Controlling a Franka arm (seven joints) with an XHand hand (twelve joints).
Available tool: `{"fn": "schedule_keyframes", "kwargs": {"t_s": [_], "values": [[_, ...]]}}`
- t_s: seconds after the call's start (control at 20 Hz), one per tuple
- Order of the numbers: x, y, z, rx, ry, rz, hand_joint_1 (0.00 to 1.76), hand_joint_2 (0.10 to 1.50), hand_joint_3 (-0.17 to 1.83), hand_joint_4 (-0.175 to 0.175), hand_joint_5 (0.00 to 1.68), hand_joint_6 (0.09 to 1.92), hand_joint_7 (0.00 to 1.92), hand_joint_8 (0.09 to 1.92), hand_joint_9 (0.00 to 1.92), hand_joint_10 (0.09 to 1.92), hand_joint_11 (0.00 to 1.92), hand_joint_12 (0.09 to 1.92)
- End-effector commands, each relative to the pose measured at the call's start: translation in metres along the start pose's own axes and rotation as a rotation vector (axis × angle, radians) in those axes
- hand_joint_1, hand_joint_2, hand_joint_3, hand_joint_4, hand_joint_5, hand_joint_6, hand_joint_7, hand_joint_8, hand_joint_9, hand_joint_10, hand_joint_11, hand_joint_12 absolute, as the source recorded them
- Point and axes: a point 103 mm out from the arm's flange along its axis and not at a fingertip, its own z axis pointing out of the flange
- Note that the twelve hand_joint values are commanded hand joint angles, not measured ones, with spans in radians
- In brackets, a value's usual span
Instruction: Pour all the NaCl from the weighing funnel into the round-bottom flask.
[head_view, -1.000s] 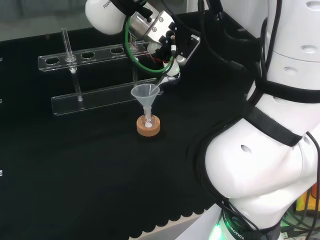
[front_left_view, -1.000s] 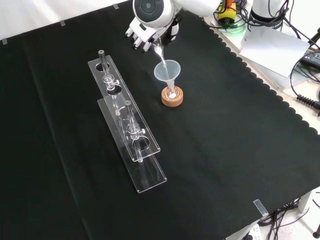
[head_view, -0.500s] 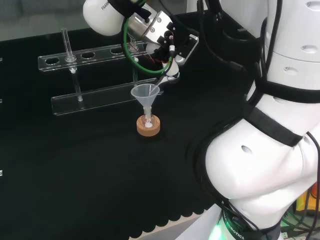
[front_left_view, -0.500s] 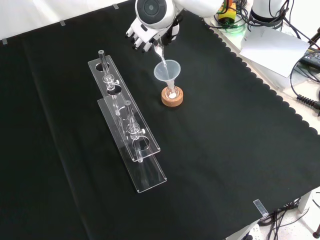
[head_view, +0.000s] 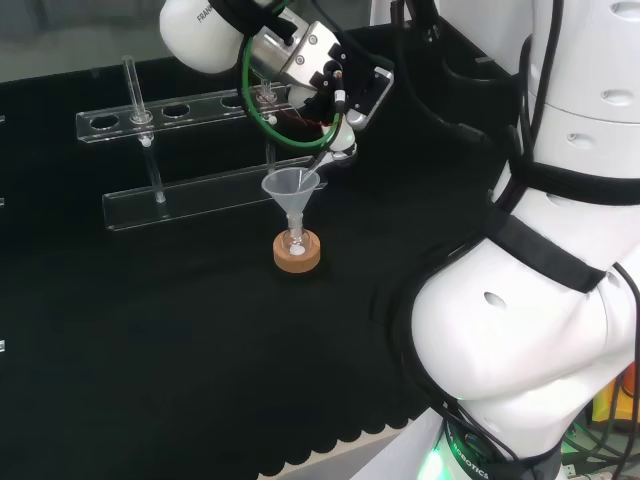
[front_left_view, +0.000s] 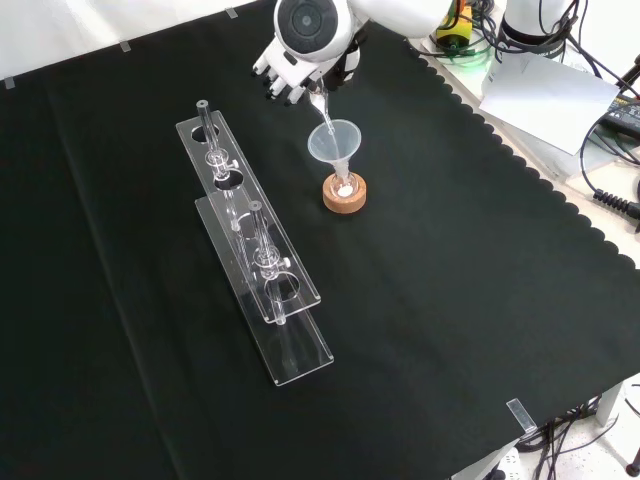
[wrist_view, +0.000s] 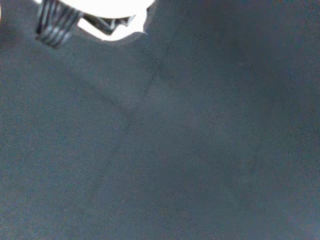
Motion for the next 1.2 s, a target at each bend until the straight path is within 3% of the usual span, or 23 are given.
{"fn": "schedule_keyframes", "kwargs": {"t_s": [0.05,1.2], "values": [[0.0020,-0.0008,-0.0039,0.003,-0.018,0.002,1.09,0.68,0.70,0.175,1.16,0.89,0.47,0.63,0.76,0.53,0.39,1.30],[0.0051,-0.0028,-0.0089,0.013,-0.070,0.001,1.09,0.68,0.70,0.175,1.16,0.89,0.47,0.63,0.76,0.53,0.38,1.30]]}}
